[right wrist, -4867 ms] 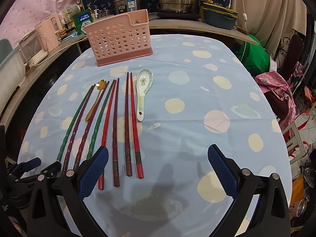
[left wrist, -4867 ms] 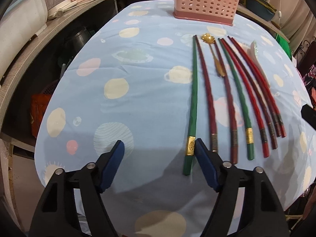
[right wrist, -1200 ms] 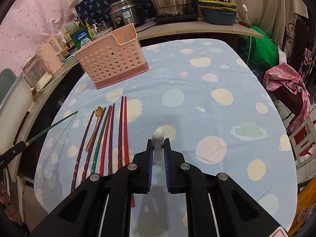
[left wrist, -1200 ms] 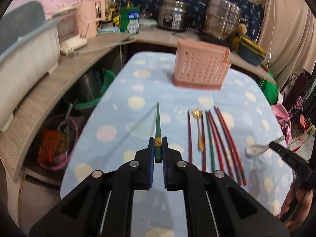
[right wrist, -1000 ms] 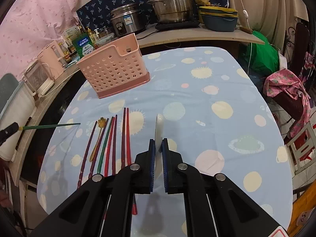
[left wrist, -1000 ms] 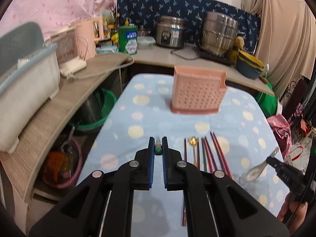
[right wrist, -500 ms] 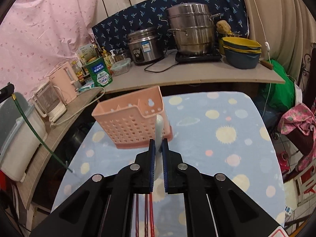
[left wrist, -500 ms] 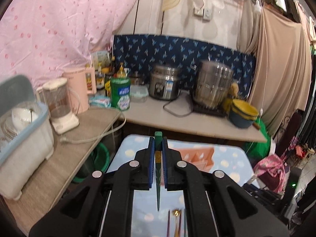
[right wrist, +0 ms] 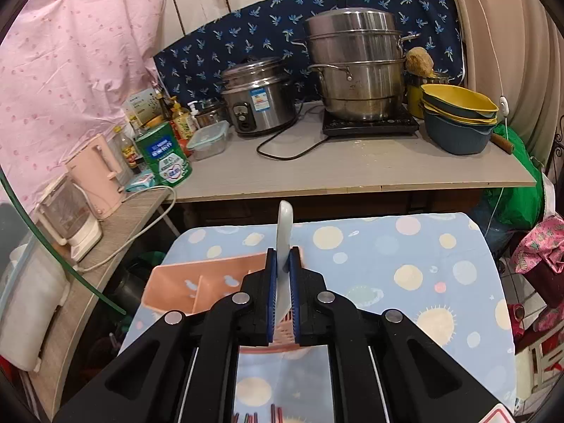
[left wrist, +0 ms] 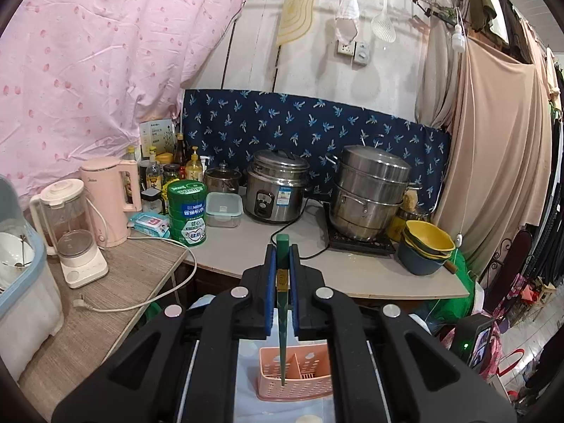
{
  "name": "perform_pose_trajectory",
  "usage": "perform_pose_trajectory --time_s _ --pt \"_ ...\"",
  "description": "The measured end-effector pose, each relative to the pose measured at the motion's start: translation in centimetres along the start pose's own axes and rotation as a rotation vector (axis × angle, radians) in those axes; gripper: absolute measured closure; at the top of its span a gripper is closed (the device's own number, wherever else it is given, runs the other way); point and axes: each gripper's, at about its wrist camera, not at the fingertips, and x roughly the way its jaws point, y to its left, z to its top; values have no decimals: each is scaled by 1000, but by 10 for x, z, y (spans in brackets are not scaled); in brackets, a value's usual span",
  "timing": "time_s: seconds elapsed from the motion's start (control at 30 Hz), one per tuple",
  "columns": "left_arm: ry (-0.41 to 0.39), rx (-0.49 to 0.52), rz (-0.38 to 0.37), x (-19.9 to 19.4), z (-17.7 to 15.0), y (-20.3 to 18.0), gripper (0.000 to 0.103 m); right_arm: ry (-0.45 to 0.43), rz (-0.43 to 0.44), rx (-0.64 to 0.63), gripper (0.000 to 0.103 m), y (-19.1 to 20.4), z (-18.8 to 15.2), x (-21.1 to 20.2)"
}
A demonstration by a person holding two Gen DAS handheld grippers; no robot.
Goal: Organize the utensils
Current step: 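Lift the green chopstick and white spoon with both tools toward the pink basket, then open both tools to drop the chopstick and spoon into the pink basket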
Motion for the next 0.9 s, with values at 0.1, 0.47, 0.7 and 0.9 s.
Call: perform_pose_trajectory --time_s 0.1,0.47,0.7,0.9 --pt "24 4 9 23 -10 1 96 27 -6 9 96 -4 3 19" --pt "141 1 36 81 -51 10 96 109 -31 0 96 -11 -12 67" --pt "178 -10 56 87 -67 20 79 101 -30 5 92 -8 -19 67" --pt "173 3 85 69 -77 24 66 65 -14 2 77 -3 -20 40"
